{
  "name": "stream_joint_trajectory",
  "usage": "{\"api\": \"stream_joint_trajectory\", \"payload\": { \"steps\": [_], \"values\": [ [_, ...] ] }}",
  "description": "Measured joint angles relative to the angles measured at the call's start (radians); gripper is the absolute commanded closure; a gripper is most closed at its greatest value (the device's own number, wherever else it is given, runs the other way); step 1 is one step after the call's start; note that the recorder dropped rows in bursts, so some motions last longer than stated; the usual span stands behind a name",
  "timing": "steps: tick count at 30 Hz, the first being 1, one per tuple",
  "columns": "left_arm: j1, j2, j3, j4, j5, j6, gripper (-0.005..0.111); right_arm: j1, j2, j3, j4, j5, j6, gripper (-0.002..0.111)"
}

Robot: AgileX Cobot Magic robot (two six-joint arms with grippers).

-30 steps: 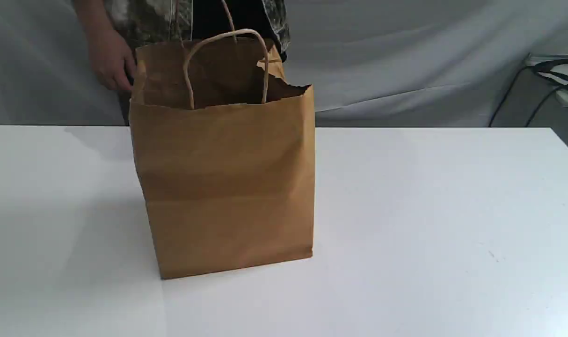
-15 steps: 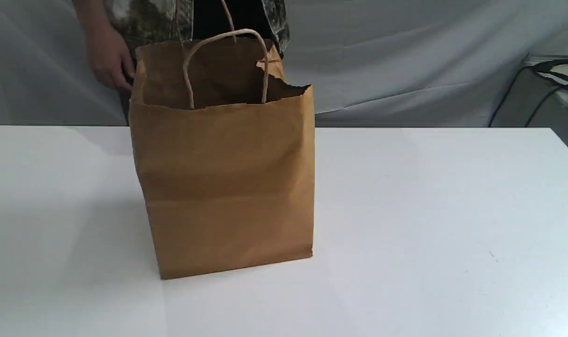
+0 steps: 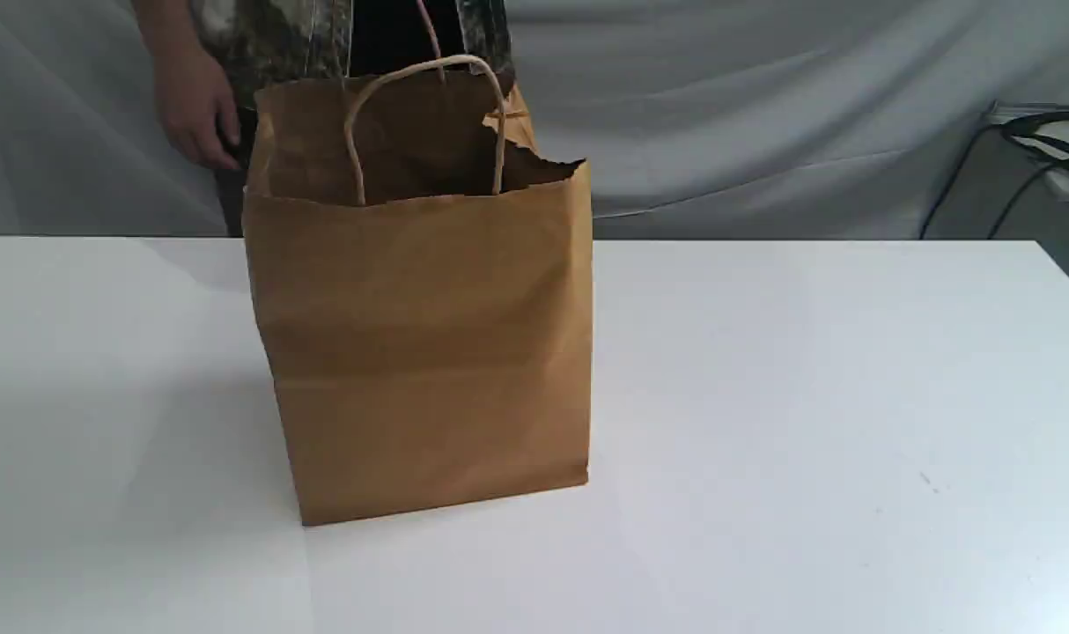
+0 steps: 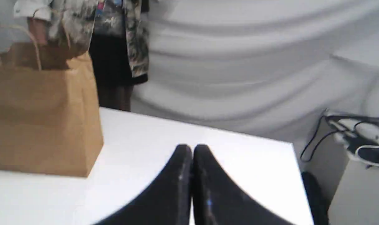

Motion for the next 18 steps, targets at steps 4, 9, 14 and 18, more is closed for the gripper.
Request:
{"api": "stream_joint_trajectory", "payload": {
  "steps": [4, 9, 14, 18],
  "values": [
    [0.0, -0.038, 0.0, 0.0, 0.0, 0.0, 0.043, 0.0, 0.0, 0.167, 0.039, -0.192, 0.0, 0.108],
    [0.0, -0.081, 0.0, 0.0, 0.0, 0.0, 0.043, 0.0, 0.004, 0.403, 0.072, -0.527, 0.047, 0.108],
    [0.0, -0.126, 0.0, 0.0, 0.0, 0.0, 0.043, 0.0, 0.006, 0.645, 0.102, -0.936, 0.088, 0.108],
    [0.0, -0.151, 0.0, -0.005, 0.0, 0.0, 0.043, 0.0, 0.007, 0.813, 0.108, -1.275, 0.095, 0.108]
  ]
}}
